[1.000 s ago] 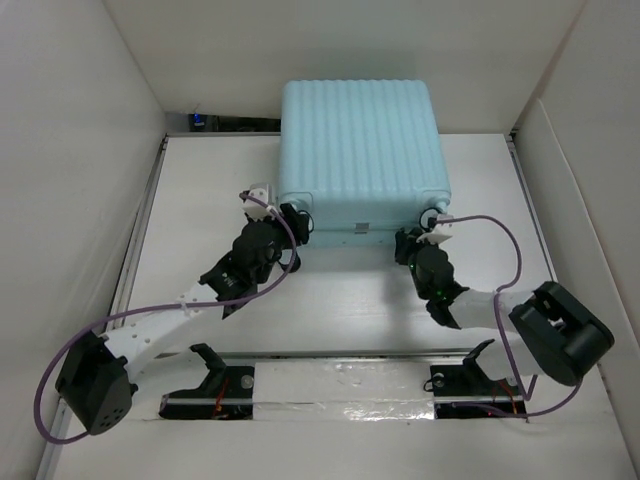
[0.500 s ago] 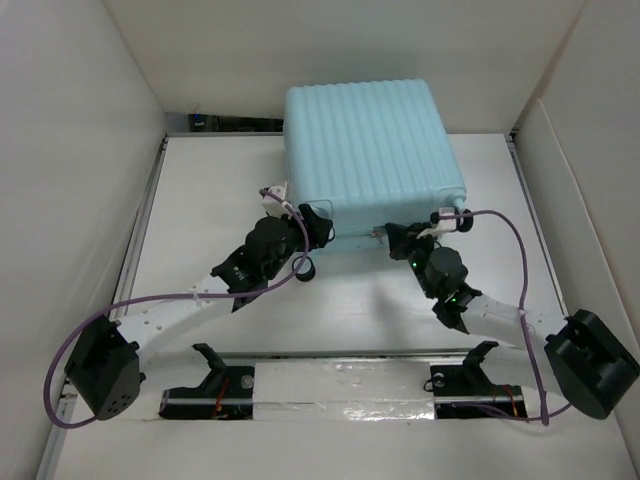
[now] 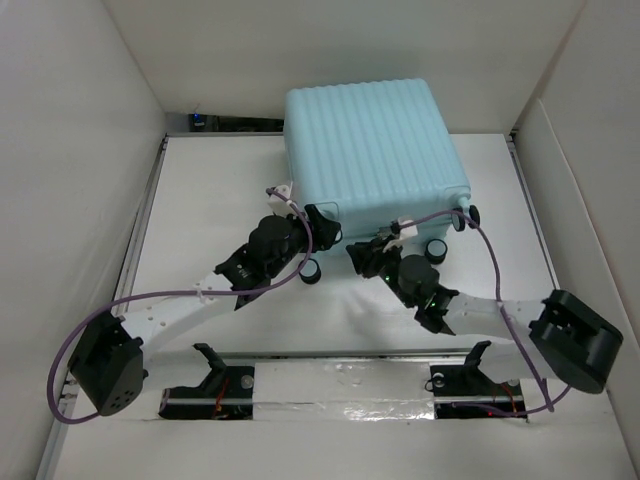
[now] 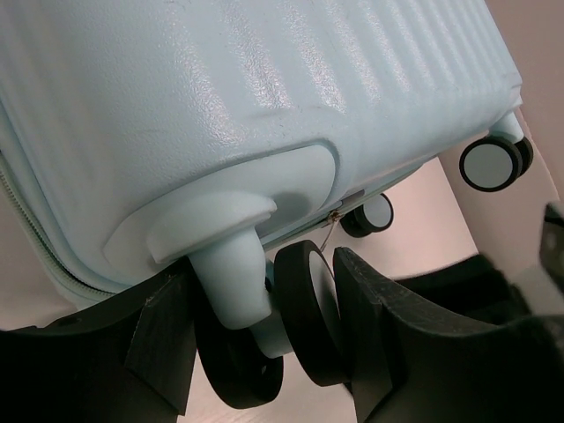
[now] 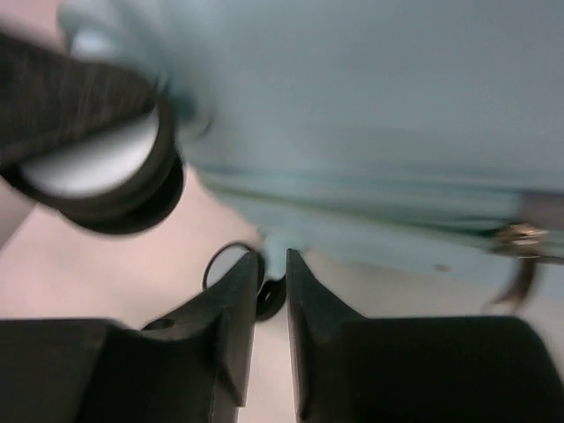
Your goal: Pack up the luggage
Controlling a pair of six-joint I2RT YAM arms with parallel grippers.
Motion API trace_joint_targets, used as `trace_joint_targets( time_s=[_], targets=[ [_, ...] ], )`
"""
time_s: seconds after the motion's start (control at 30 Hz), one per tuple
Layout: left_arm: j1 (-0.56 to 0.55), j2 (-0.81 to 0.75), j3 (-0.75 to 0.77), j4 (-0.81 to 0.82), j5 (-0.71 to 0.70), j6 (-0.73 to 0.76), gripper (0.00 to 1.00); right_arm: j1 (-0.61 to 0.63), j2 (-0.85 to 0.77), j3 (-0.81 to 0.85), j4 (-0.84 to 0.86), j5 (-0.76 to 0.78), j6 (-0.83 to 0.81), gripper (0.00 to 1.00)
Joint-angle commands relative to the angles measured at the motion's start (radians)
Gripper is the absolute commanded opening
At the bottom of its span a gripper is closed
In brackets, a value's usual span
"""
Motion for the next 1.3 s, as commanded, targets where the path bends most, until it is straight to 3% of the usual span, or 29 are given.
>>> trace_joint_targets(
  time_s=[0.0,0.1,0.27,0.47,0.57,0.73,0.97,1.1,1.17,1.2,1.27],
  targets=[
    [-0.049,-0.086,0.019,0.177,0.153,0.081,0.0,-0.065,-0.125,-0.035,-0.112,0.043,0.036,0.4],
    [-0.049,-0.103,0.011,0.169,0.118,0.086,0.0,-0.152,-0.164,-0.058,-0.203,0.025,0.058,0.53],
    [-0.049,-0.14,0.015,0.131,0.084,0.104,0.0,-0.281,-0.165,-0.058,-0.251,-0.1,0.05,0.54],
    [-0.049,-0.137,0.003,0.112,0.062,0.107,0.0,-0.324,-0.098,-0.029,-0.216,-0.234,0.015,0.54],
    [-0.049,-0.136,-0.009,0.112,0.059,0.104,0.0,-0.347,-0.066,-0.033,-0.136,-0.285,0.009,0.51],
    [-0.049,-0.129,-0.009,0.109,0.055,0.106,0.0,-0.347,-0.012,-0.033,-0.032,-0.329,-0.011,0.3],
    [-0.049,-0.122,-0.009,0.117,0.059,0.106,0.0,-0.284,-0.07,-0.033,-0.077,-0.239,-0.041,0.18],
    [-0.049,-0.111,-0.009,0.12,0.064,0.106,0.0,-0.284,-0.075,-0.029,-0.091,-0.216,-0.044,0.34],
    [-0.049,-0.109,-0.009,0.12,0.064,0.104,0.0,-0.284,-0.076,-0.029,-0.093,-0.214,-0.045,0.36],
    [-0.049,-0.111,-0.011,0.12,0.062,0.104,0.0,-0.284,-0.078,-0.029,-0.094,-0.214,-0.045,0.34],
    [-0.049,-0.113,-0.012,0.12,0.061,0.106,0.0,-0.284,-0.078,-0.026,-0.096,-0.217,-0.045,0.2]
  ],
)
